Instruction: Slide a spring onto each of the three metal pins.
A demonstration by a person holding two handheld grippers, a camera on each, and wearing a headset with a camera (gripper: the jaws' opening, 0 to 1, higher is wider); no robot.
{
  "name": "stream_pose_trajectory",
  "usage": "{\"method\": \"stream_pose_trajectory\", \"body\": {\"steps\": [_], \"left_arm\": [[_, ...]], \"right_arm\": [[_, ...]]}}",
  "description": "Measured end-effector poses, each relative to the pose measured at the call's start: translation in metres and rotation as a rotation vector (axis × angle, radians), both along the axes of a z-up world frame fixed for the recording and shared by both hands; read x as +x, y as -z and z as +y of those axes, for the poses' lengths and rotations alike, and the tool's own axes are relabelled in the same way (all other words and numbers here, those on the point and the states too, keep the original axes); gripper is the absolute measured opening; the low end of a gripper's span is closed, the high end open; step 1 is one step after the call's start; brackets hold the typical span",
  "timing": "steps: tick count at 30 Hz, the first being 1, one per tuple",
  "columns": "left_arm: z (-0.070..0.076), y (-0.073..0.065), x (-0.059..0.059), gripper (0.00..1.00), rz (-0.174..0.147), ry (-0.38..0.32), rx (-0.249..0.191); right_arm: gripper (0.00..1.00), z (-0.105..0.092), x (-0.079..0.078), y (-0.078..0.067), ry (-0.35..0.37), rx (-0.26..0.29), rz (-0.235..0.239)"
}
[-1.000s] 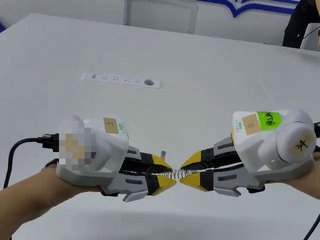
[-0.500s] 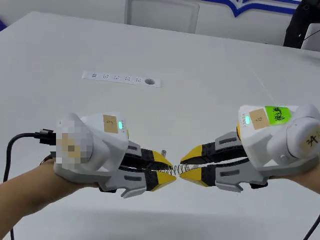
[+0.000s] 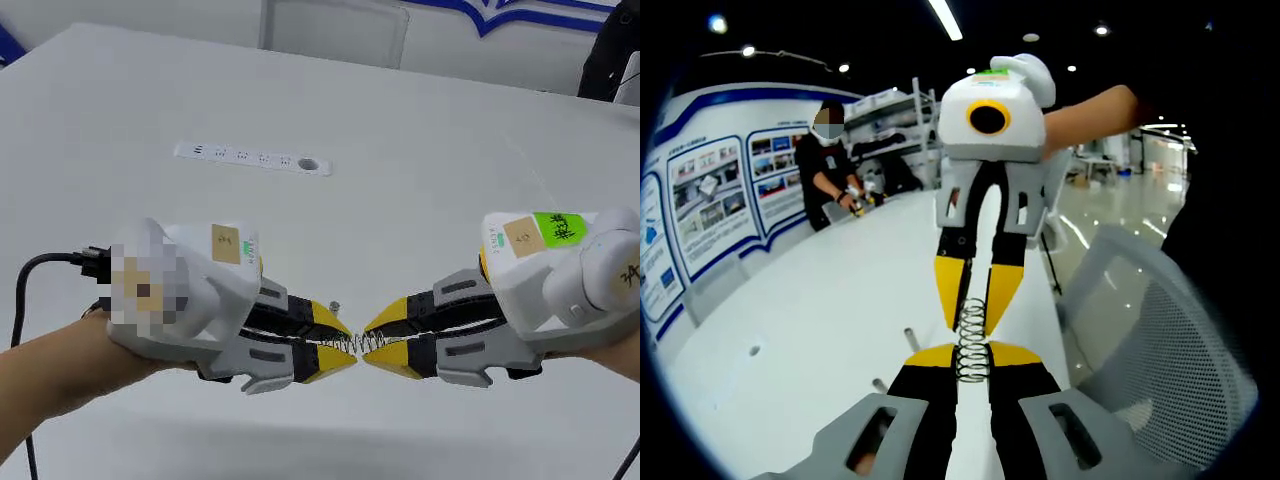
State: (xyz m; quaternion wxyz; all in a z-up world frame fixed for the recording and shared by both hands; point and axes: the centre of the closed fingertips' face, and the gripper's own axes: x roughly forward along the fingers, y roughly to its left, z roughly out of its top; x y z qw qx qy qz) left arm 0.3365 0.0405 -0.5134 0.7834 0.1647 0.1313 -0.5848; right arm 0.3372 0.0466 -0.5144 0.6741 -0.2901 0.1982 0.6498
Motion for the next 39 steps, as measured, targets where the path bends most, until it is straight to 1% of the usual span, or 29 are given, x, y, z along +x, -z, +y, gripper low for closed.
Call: {"method": "stream_pose_trajectory", "body": {"steps": [3, 4, 6, 9, 15, 16, 22, 23, 24, 26, 27, 32, 37, 39], "left_arm": [[-0.001, 0.000, -0.002, 0.10, 0.001, 0.011, 0.006], [-0.001, 0.001, -0.003, 0.10, -0.002, 0.013, 0.010], [-0.001, 0.001, -0.003, 0.10, -0.005, 0.014, 0.009], [-0.001, 0.001, -0.002, 0.10, -0.009, 0.011, 0.012], [0.001, 0.003, -0.001, 0.10, -0.010, 0.007, 0.022], [0.001, 0.003, -0.002, 0.10, -0.003, 0.003, 0.020], [-0.001, 0.004, -0.002, 0.10, 0.007, -0.006, 0.014], [-0.001, 0.004, -0.001, 0.10, 0.006, -0.008, 0.012], [-0.002, 0.003, -0.001, 0.10, 0.008, -0.010, 0.006], [-0.003, 0.001, 0.000, 0.10, 0.012, -0.015, -0.007], [-0.003, 0.000, 0.000, 0.10, 0.013, -0.017, -0.010], [-0.004, -0.001, 0.001, 0.10, 0.019, -0.021, -0.018], [-0.003, 0.003, -0.002, 0.10, 0.039, -0.022, -0.018], [-0.001, 0.002, -0.002, 0.11, 0.046, -0.029, -0.029]], "right_arm": [[0.11, 0.000, -0.003, -0.003, -0.006, 0.014, 0.030], [0.11, 0.001, -0.005, -0.007, -0.007, 0.029, 0.042], [0.11, 0.002, -0.006, -0.011, -0.010, 0.043, 0.050], [0.11, 0.004, -0.006, -0.011, -0.016, 0.041, 0.043], [0.11, 0.012, -0.010, -0.019, -0.029, 0.077, 0.050], [0.11, 0.014, -0.012, -0.022, -0.031, 0.093, 0.056], [0.11, 0.019, -0.012, -0.025, -0.017, 0.127, 0.077], [0.11, 0.020, -0.011, -0.027, -0.008, 0.142, 0.089], [0.11, 0.021, -0.011, -0.029, 0.007, 0.166, 0.112], [0.11, 0.023, -0.009, -0.033, 0.020, 0.195, 0.122], [0.11, 0.024, -0.009, -0.034, 0.022, 0.201, 0.124], [0.11, 0.030, -0.010, -0.036, 0.030, 0.209, 0.126], [0.11, 0.031, -0.012, -0.032, 0.030, 0.196, 0.130], [0.11, 0.031, -0.012, -0.032, 0.033, 0.199, 0.131]]}}
